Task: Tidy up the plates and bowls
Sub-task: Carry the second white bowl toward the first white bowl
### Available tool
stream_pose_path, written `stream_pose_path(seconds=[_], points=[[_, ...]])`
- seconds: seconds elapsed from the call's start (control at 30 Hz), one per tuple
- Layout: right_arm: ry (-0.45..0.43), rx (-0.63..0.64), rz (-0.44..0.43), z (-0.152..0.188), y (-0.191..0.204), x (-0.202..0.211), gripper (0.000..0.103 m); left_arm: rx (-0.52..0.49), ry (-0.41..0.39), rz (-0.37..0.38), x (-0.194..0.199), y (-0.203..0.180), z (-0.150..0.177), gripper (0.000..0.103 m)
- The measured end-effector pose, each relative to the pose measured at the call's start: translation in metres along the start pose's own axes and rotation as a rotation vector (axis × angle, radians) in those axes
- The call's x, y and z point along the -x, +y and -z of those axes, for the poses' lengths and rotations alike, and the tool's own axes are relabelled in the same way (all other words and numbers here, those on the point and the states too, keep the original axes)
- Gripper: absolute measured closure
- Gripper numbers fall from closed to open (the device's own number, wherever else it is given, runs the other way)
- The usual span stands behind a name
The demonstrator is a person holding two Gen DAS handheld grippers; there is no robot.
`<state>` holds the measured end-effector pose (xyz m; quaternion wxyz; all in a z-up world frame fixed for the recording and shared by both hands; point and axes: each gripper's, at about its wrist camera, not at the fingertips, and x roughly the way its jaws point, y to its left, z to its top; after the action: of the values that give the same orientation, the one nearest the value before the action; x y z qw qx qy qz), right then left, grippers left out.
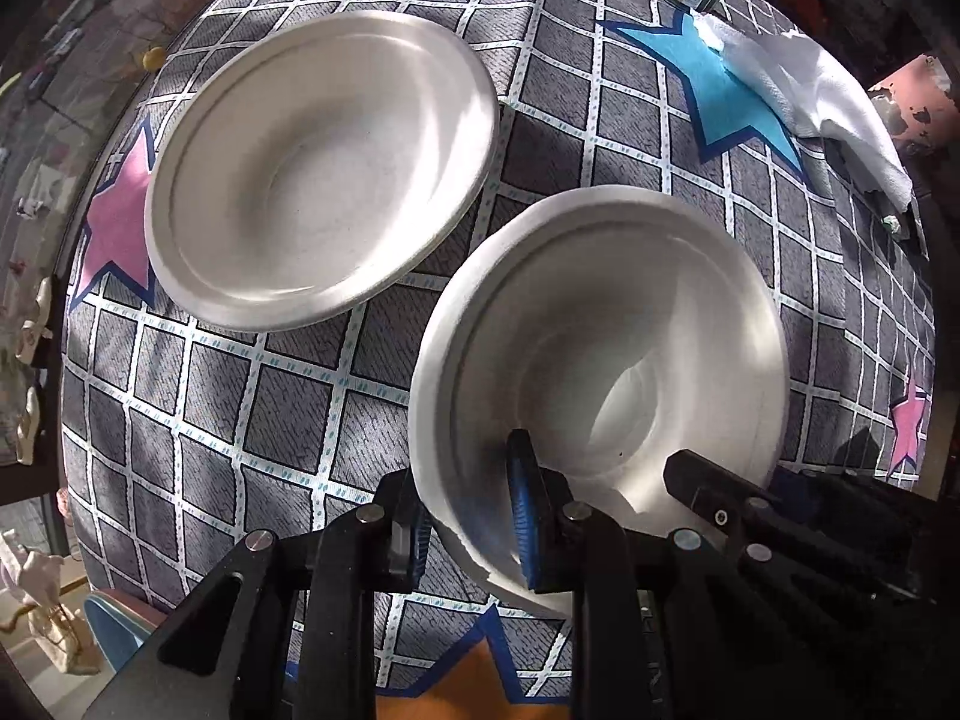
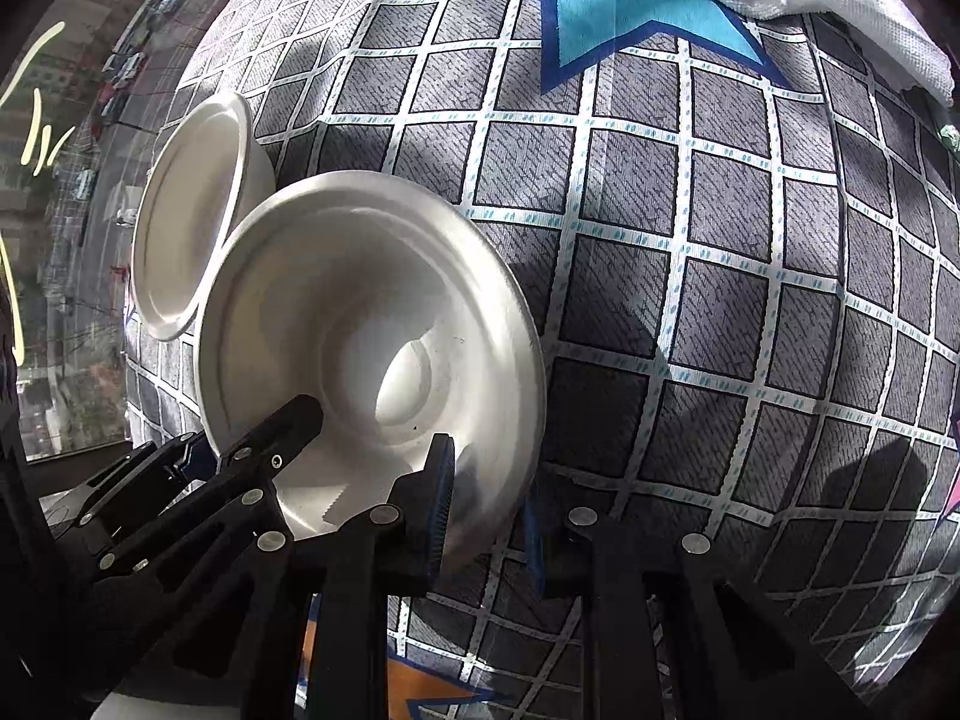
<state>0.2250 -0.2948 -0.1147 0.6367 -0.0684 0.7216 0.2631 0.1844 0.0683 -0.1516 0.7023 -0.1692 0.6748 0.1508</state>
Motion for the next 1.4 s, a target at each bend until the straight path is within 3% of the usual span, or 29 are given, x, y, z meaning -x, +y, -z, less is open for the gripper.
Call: stream_pose_path(seconds=[0.43, 0.73, 0.83, 0.93, 1.07, 1.4], points=[[0.068, -0.053, -0.006, 0.092, -0.002, -0.016, 0.08, -0.157, 0.051, -0.004, -0.005, -0.033, 0.084, 0.073], [0.071, -0.103, -0.033, 0.101, -0.012, -0.022, 0.08, -0.23, 0.021, -0.017, -0.01, -0.058, 0.055, 0.061], [0.071, -0.103, -0.037, 0.099, -0.008, -0.023, 0.08, -0.298, 0.013, -0.037, -0.008, -0.08, 0.054, 0.07], [0.059, -0.097, -0.015, 0.101, -0.011, -0.018, 0.08, -0.305, 0.009, -0.038, -0.003, -0.093, 0.064, 0.07], [0.05, -0.122, -0.055, 0.113, -0.014, -0.007, 0.08, -0.32, -0.001, -0.041, 0.008, -0.106, 0.077, 0.07], [0.007, -0.132, -0.045, 0.137, -0.015, 0.026, 0.08, -0.384, -0.039, -0.025, 0.064, -0.162, 0.129, 0.07]])
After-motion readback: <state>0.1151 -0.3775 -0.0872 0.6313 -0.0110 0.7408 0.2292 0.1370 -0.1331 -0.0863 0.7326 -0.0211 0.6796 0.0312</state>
